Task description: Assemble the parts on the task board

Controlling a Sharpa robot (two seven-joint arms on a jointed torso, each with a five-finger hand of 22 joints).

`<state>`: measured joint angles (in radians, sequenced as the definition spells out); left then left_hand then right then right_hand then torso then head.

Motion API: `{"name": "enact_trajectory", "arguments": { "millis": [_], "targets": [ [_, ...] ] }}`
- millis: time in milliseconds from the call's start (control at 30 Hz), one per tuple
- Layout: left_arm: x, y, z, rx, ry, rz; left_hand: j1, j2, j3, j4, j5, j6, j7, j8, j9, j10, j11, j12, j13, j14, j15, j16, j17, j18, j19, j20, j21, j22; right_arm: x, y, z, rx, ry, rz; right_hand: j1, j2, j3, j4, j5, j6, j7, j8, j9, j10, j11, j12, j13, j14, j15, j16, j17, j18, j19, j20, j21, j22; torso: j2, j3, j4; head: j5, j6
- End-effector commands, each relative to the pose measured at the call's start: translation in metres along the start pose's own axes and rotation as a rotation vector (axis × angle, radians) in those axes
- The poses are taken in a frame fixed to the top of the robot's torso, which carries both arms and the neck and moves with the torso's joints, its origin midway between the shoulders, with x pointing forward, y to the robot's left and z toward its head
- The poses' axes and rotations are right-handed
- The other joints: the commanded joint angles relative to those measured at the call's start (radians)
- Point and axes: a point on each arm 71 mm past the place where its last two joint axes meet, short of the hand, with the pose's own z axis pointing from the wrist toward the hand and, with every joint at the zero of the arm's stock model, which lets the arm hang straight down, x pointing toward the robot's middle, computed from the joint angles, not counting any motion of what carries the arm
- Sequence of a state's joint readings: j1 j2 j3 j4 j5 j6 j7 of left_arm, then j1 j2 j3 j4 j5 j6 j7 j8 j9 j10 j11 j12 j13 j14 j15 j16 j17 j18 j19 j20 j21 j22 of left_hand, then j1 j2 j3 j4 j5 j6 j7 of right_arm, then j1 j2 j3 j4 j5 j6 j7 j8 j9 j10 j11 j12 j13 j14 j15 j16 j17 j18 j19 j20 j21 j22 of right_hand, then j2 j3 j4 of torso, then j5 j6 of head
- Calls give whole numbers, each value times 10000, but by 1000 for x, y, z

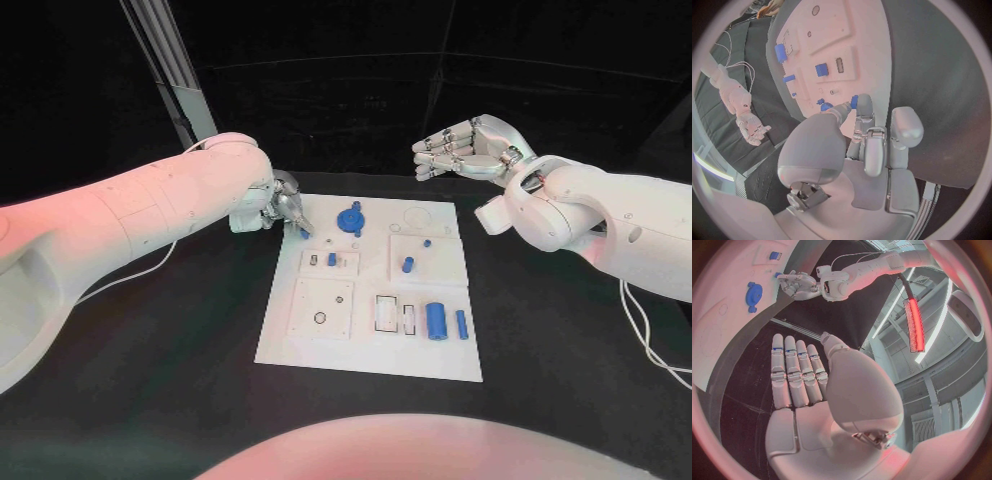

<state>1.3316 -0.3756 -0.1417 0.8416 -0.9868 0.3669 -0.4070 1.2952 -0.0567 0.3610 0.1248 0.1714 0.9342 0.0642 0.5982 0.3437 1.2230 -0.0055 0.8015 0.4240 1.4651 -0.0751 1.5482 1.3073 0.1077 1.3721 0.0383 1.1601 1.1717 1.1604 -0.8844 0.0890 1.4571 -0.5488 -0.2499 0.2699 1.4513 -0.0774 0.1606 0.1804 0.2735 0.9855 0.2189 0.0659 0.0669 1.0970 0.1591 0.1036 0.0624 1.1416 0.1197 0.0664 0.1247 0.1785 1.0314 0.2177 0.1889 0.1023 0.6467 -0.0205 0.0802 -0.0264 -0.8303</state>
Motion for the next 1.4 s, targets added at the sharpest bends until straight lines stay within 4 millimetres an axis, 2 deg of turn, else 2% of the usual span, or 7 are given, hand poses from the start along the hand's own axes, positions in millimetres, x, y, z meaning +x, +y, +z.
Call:
{"name": "enact_trajectory", "arguments": {
  "millis": [33,133,333,567,967,1400],
  "targets": [
    [-3,-1,-5,319,-594,-232,-131,-30,1626,-1538,90,-23,-29,62,25,207,-101,-8,-15,954,12,26,2165,-23,62,-13,38,21,-1,1,0,-74,50,44,-15,68,13,-53,64,-42,-18,-26,-3,-86,-3,-17,3,-23,-30,0,-19,43,26,42,-39,-16,-15,-1,26,12,15],
    [0,0,-12,619,-959,-373,-259,-127,1796,-1616,250,5,-35,123,51,268,-118,-10,-23,955,1,26,2165,-34,93,-22,84,70,-1,1,0,-62,33,36,-16,70,13,-58,68,-42,-17,-26,-3,-86,-2,-15,3,-22,-30,0,-24,43,30,42,-43,-20,-18,-8,26,28,27],
    [9,0,-28,1421,-1689,-769,-381,-245,1946,-1699,387,61,-62,189,76,353,-143,-11,-29,953,-16,21,2150,-45,129,-35,135,124,-2,-1,2,-44,20,30,-16,70,13,-58,68,-42,-17,-26,-3,-86,-2,-15,3,-22,-30,0,-24,43,30,42,-43,-20,-67,-32,94,-7,-19],
    [21,1,-39,1851,-1861,-942,-413,-288,1999,-1733,413,88,-74,211,83,394,-155,-9,-30,961,-25,37,2188,-52,153,-43,171,160,-2,-2,3,-29,22,31,-24,72,10,-60,71,-43,-16,-26,-3,-88,-1,-13,3,-21,-29,1,-30,43,33,42,-48,-24,-70,-41,83,30,-33],
    [43,8,-37,1630,-1218,-720,-413,-288,1999,-1733,413,88,-74,211,83,394,-155,-9,-30,961,-25,37,2188,-52,153,-43,171,160,-2,-3,4,-19,36,36,-24,72,10,-60,71,-43,-16,-26,-3,-88,-1,-13,3,-21,-29,1,-30,43,33,42,-48,-24,-38,-12,55,48,-34],
    [56,6,-33,1438,-550,-370,-426,-302,2021,-1744,422,96,-77,217,85,408,-160,-10,-31,959,-29,33,2177,-48,149,-46,157,147,-1,-3,4,-19,51,43,-24,72,10,-60,71,-43,-16,-26,-3,-88,-1,-13,3,-21,-29,1,-30,43,33,42,-48,-24,-41,-14,66,33,-91]
  ]
}}
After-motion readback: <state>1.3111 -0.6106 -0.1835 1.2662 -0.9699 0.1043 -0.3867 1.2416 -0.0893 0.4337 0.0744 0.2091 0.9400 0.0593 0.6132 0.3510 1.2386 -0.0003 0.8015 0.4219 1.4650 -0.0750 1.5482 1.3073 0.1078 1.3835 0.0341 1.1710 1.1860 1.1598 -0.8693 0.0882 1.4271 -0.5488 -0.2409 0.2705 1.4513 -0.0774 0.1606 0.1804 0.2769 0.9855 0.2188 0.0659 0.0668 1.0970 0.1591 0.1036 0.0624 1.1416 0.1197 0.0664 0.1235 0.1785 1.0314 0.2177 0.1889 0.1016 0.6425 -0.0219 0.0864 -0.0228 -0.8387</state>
